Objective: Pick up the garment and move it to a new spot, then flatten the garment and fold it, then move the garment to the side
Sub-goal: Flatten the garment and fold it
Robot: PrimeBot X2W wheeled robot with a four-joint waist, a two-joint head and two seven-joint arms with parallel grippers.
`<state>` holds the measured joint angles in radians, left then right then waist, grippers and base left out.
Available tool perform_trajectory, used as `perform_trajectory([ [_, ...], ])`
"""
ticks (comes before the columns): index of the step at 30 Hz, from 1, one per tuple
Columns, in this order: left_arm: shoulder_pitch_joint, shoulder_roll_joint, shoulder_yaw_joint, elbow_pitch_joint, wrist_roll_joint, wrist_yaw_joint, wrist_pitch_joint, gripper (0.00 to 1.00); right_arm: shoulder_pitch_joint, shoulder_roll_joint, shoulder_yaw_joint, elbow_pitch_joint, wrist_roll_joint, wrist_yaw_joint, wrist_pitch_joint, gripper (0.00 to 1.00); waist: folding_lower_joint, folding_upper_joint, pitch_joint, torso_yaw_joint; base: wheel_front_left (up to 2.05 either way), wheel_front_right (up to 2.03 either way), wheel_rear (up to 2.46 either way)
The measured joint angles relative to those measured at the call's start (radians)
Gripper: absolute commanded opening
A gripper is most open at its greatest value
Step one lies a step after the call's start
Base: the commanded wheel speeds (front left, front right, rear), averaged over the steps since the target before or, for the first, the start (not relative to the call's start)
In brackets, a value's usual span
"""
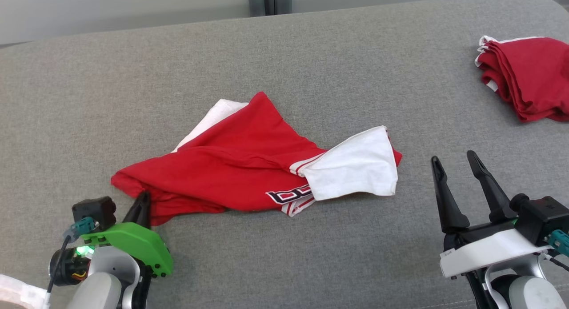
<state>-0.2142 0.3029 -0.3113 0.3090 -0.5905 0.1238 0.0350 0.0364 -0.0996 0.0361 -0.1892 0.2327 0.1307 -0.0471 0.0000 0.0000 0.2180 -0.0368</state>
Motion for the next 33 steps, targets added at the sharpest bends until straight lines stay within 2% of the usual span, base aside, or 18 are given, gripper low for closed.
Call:
perform_trajectory([
  [6,0.014,-0.005,-0.005,0.009,-0.015,-0.011,-0.008,0.00,0.000,0.007,-0.014,-0.002,0.000,0.000,-0.005,1.00,0.0000,0.0000,0.003,0.011,0.00,0.00,0.00],
  [10,0.062,-0.004,-0.015,-0.012,0.000,0.002,-0.034,0.00,0.000,0.007,-0.015,0.000,0.000,0.000,-0.007,1.00,0.0000,0.0000,0.000,0.020,0.00,0.00,0.00],
  [16,0.185,-0.004,-0.045,-0.062,0.004,0.032,-0.009,0.00,0.000,0.006,-0.026,0.002,0.000,0.000,-0.008,1.00,0.0000,0.0000,-0.009,0.040,0.00,0.00,0.00],
  [21,0.197,-0.012,-0.057,-0.085,0.006,0.026,-0.044,0.00,0.001,0.007,-0.029,-0.007,-0.005,0.000,-0.003,1.00,0.0000,0.0000,-0.009,0.052,0.00,0.00,0.00],
  [22,0.195,-0.019,-0.052,-0.092,0.013,0.034,-0.065,0.55,0.001,0.007,-0.030,-0.010,-0.005,0.000,-0.001,1.00,0.0000,0.0000,-0.010,0.054,0.00,0.00,0.00],
  [23,0.194,-0.024,-0.049,-0.098,0.016,0.041,-0.075,1.00,0.001,0.007,-0.030,-0.012,-0.005,0.000,0.001,1.00,0.0000,0.0000,-0.012,0.055,0.00,0.00,0.00],
  [28,0.192,-0.029,-0.031,-0.146,0.048,0.067,-0.165,1.00,0.001,0.006,-0.032,-0.027,-0.009,0.000,0.007,1.00,0.0000,0.0000,-0.020,0.057,0.00,0.00,0.00],
  [33,0.175,-0.009,-0.001,-0.255,0.106,0.110,-0.248,1.00,0.003,0.005,-0.033,-0.044,-0.015,0.000,0.015,1.00,0.0000,0.0000,-0.034,0.055,0.00,0.00,0.00],
])
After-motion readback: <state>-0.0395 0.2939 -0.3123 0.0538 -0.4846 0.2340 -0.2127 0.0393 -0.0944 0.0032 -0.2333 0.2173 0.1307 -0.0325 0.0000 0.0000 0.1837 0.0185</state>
